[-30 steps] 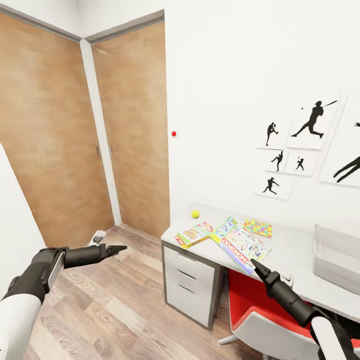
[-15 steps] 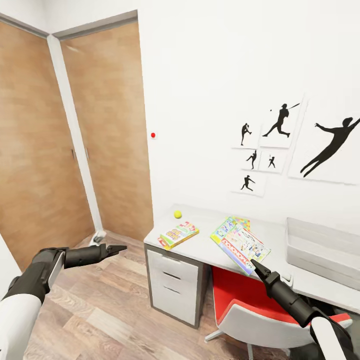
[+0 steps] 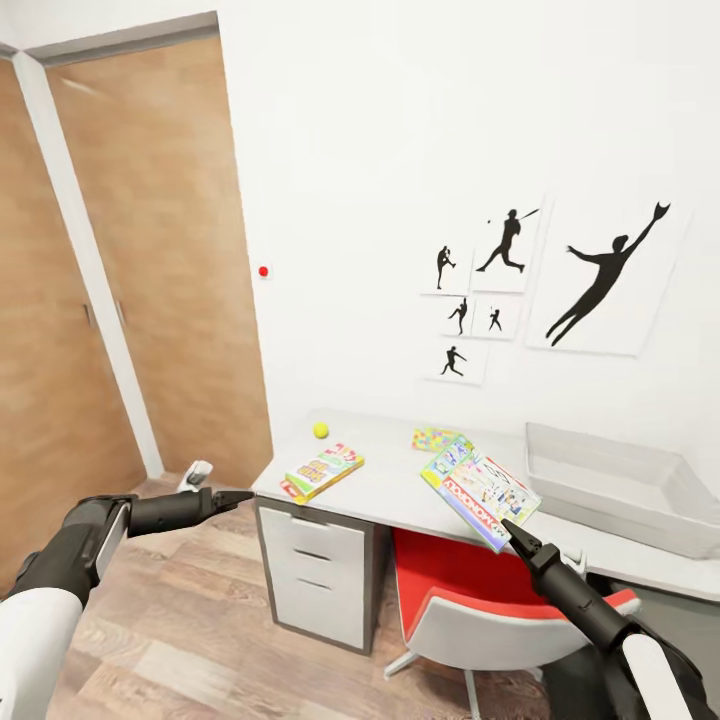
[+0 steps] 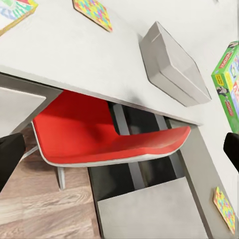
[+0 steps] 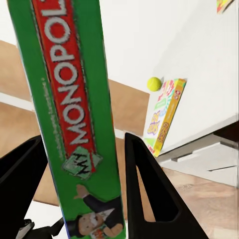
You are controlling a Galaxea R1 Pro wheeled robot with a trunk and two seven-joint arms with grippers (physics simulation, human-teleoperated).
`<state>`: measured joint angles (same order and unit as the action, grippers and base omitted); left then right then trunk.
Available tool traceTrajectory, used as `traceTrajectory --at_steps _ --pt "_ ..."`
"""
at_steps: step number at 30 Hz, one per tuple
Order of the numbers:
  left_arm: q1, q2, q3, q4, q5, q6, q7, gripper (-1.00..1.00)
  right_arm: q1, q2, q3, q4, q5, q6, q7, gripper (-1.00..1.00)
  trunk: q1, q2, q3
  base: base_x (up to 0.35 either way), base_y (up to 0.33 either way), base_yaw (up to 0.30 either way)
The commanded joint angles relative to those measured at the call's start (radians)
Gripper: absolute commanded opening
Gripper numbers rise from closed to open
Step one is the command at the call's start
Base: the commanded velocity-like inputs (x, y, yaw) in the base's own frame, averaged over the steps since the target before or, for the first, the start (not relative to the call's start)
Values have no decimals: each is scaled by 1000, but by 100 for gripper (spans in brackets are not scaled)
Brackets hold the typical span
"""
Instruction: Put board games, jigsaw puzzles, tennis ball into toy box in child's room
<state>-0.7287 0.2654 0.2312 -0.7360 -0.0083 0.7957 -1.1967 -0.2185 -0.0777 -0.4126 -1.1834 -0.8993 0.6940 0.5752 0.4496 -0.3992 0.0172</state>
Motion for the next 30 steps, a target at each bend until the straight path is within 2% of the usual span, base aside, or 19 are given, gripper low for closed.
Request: traceTrajectory --at_steps 1,30 --pt "0 0 2 0 -1 10 -4 100 -1 1 -2 0 -9 9 1 -100 0 -1 0 0 0 -252" --pt "0 0 2 0 -1 9 -4 100 -1 -2 -2 1 -10 9 4 -100 0 -1 0 61 0 -234"
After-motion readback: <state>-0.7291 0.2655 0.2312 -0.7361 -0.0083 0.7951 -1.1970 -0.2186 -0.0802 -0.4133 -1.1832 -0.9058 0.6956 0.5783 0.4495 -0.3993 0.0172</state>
